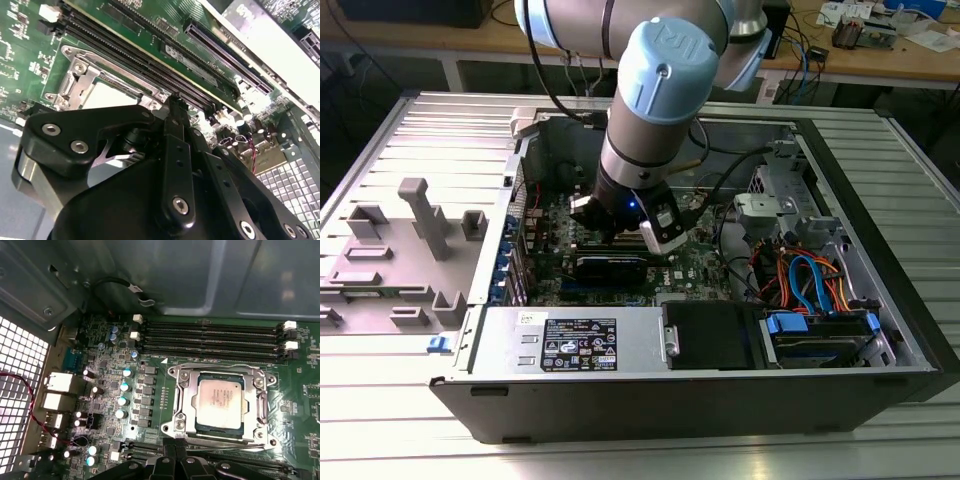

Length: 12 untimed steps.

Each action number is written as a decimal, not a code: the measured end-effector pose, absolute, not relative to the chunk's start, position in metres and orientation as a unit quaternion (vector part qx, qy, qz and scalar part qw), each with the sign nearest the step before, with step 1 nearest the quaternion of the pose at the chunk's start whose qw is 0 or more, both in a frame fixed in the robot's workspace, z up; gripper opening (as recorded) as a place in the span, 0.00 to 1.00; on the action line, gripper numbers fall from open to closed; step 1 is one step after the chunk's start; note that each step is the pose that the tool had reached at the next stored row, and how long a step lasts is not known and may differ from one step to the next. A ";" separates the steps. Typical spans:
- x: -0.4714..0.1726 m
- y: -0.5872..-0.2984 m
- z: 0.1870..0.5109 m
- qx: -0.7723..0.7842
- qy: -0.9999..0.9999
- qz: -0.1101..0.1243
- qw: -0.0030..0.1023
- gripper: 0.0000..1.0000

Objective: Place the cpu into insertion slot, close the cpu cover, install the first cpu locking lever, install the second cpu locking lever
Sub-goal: 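Install the second cpu locking lever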

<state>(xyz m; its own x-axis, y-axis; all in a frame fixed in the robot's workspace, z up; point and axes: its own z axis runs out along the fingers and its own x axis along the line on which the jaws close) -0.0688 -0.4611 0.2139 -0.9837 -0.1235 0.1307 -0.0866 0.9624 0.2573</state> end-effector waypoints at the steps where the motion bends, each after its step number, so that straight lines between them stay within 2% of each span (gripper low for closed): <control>1: -0.069 -0.461 0.213 0.054 -0.988 -0.127 0.073 0.11; 12: -0.071 -0.460 0.206 0.063 -0.986 -0.138 0.070 0.11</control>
<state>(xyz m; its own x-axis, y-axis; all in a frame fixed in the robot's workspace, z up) -0.0714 -0.4603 0.2065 -0.9821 -0.1444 0.1212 -0.1055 0.9537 0.2817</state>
